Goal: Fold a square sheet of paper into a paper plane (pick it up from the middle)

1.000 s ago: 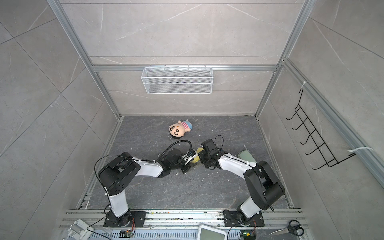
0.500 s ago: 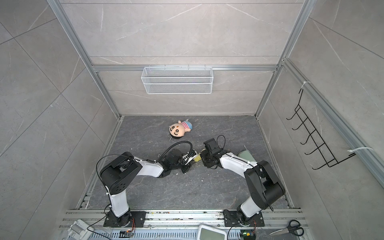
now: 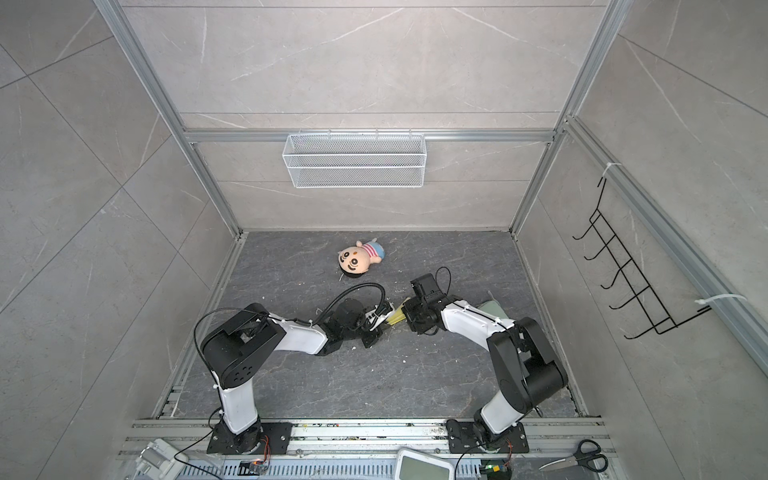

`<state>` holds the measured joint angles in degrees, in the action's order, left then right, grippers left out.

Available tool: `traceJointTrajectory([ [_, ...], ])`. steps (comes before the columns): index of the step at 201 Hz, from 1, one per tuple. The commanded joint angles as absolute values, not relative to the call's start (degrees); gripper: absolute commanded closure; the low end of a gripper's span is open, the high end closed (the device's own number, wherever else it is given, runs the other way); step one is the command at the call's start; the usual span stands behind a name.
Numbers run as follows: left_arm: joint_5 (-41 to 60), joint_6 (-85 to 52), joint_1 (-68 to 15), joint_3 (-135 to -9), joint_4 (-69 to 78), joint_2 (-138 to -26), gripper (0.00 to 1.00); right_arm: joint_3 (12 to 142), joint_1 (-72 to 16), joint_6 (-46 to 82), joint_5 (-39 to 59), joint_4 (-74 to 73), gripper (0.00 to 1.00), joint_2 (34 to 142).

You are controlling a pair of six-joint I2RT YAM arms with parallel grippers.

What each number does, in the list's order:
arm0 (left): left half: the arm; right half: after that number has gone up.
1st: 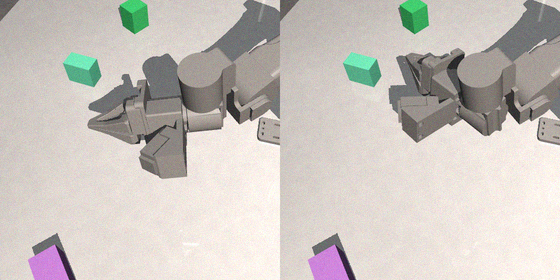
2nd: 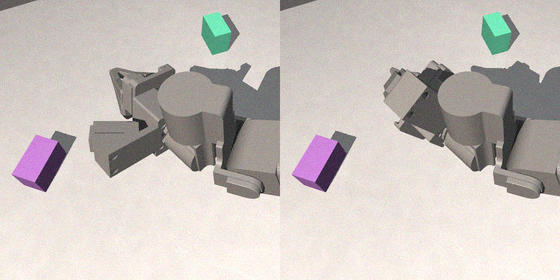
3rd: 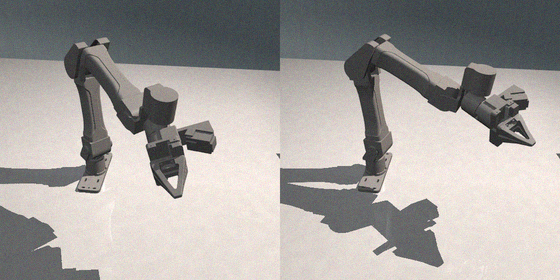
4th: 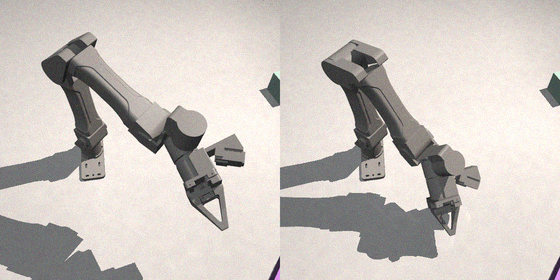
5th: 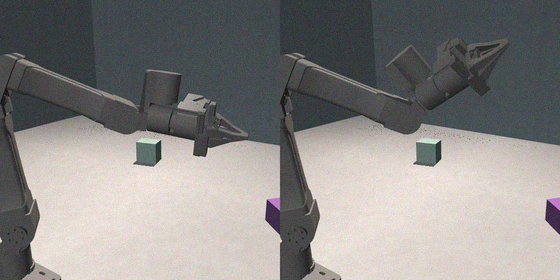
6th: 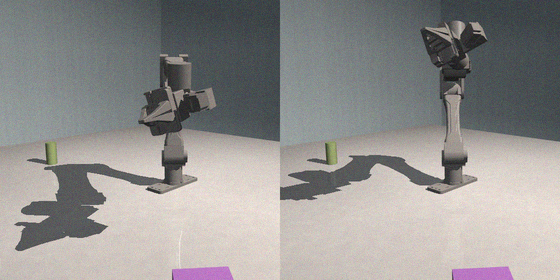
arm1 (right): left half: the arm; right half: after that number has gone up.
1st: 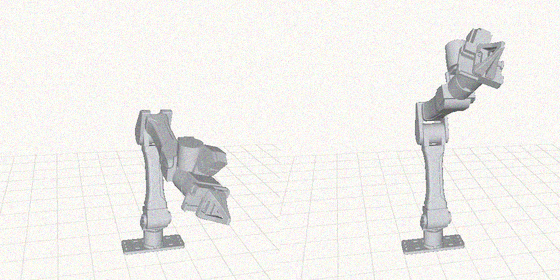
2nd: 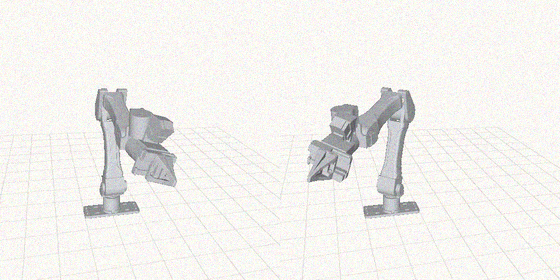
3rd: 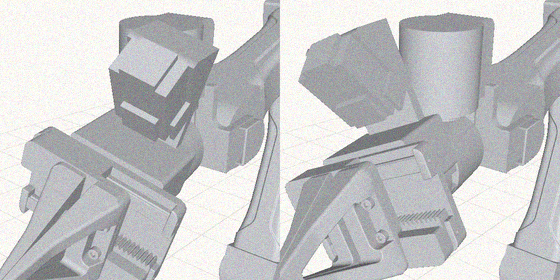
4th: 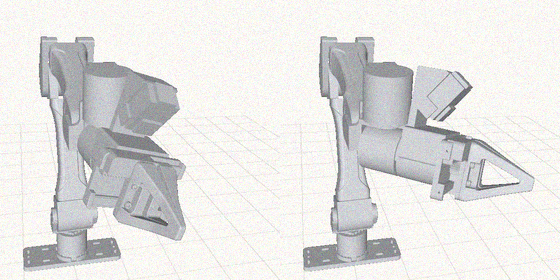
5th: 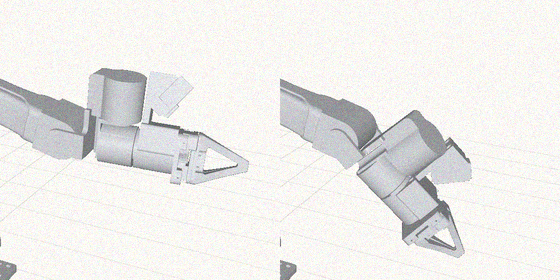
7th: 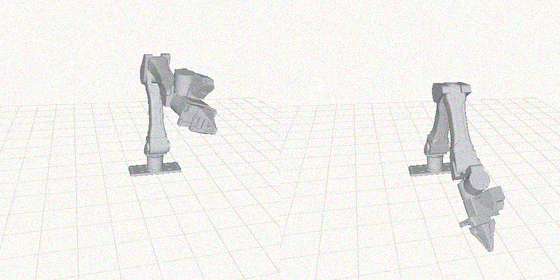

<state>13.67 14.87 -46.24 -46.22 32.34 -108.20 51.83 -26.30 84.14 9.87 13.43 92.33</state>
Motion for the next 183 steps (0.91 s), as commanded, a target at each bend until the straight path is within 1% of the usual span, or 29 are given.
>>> traceJointTrajectory([
  [1, 15.5, 16.4, -46.1, -47.6, 31.3, -108.7, 0.87, 53.5, -26.1, 81.8, 11.1, 15.9, 0.64, 94.1],
  [21, 15.9, 16.8, -46.1, -47.5, 31.0, -108.8, 0.87, 53.7, -26.0, 81.5, 11.7, 15.7, 0.65, 94.7],
  [63, 15.6, 17.5, -46.1, -47.8, 30.1, -108.9, 0.87, 54.8, -25.9, 80.7, 12.6, 17.1, 0.63, 95.0],
  [79, 15.5, 17.6, -46.1, -47.8, 30.1, -108.9, 0.87, 54.9, -25.7, 80.6, 12.9, 17.3, 0.67, 95.0],
  [113, 16.4, 17.4, -46.1, -47.9, 29.9, -108.2, 0.83, 54.4, -25.7, 80.9, 13.2, 16.9, 0.89, 95.1],
  [124, 17.0, 17.2, -46.1, -48.0, 29.8, -107.9, 0.80, 54.2, -25.8, 81.0, 13.4, 16.7, 0.93, 95.1],
  [157, 17.7, 16.5, -46.1, -48.4, 29.9, -107.7, 0.79, 54.1, -25.7, 81.1, 13.7, 16.4, 0.94, 95.2],
  [183, 17.6, 16.5, -46.1, -48.8, 29.6, -108.5, 0.84, 54.2, -25.7, 81.1, 13.8, 16.4, 0.94, 95.3],
])
